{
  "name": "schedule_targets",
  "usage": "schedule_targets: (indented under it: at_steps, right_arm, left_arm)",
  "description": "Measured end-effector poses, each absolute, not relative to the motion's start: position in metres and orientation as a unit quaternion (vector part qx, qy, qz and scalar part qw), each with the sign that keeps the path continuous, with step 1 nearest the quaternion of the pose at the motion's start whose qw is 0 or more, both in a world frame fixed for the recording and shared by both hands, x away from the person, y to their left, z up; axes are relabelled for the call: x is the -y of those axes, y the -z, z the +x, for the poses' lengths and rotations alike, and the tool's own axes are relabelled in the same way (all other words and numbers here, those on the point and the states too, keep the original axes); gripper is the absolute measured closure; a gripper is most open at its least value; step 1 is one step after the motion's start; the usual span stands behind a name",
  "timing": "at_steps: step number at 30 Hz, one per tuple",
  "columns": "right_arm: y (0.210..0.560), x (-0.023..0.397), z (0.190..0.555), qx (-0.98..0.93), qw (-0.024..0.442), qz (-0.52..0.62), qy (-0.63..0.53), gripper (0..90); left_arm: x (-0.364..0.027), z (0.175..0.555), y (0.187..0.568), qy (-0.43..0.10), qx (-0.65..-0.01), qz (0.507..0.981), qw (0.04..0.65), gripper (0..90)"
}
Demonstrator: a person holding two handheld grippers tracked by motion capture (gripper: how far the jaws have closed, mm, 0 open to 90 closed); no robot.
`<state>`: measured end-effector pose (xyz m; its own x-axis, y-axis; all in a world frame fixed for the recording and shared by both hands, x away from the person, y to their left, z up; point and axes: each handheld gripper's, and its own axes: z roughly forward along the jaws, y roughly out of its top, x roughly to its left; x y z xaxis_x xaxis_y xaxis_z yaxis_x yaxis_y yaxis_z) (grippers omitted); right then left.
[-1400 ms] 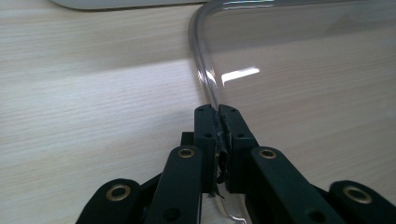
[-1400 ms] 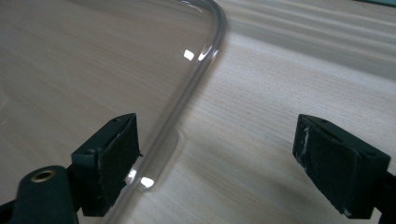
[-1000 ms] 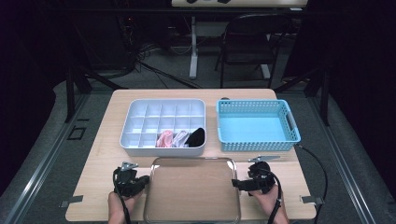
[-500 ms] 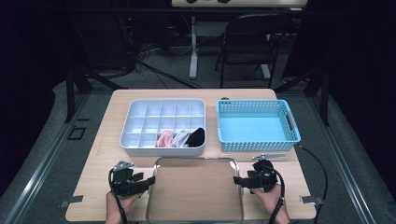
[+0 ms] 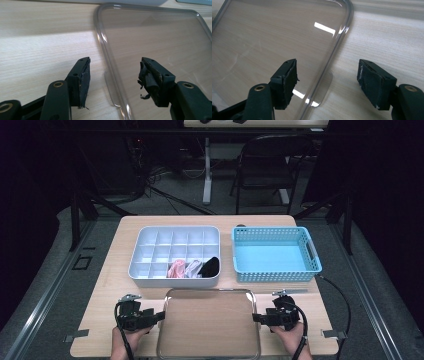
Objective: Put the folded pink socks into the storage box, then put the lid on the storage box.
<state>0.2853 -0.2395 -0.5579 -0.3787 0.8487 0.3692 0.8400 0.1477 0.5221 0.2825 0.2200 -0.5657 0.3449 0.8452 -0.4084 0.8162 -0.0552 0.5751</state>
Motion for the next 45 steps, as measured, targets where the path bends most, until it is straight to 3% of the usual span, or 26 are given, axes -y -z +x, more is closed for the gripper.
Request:
schedule_targets:
  at_steps: [14, 27, 35, 38, 41, 45]
  right_arm:
    - [0.563, 0.236, 0.287, -0.755, -0.013, 0.565, -0.332, 39.1]
    - [0.566, 0.229, 0.286, -0.755, -0.014, 0.565, -0.333, 65.3]
    - [0.568, 0.231, 0.288, -0.745, -0.015, 0.574, -0.340, 72.5]
    - [0.568, 0.232, 0.290, -0.748, -0.019, 0.571, -0.338, 71.8]
    - [0.566, 0.230, 0.290, -0.743, -0.014, 0.577, -0.339, 58.8]
    - [0.565, 0.242, 0.288, -0.741, -0.026, 0.582, -0.334, 60.6]
  left_arm:
    - [-0.217, 0.281, 0.570, 0.003, -0.572, 0.734, 0.365, 46.7]
    - [-0.212, 0.279, 0.570, -0.001, -0.568, 0.740, 0.360, 55.1]
    - [-0.211, 0.279, 0.571, -0.006, -0.574, 0.734, 0.363, 56.5]
    - [-0.212, 0.280, 0.570, -0.004, -0.573, 0.736, 0.360, 56.4]
    - [-0.217, 0.279, 0.568, -0.011, -0.585, 0.730, 0.353, 49.7]
    - [-0.220, 0.277, 0.568, 0.001, -0.586, 0.729, 0.353, 52.4]
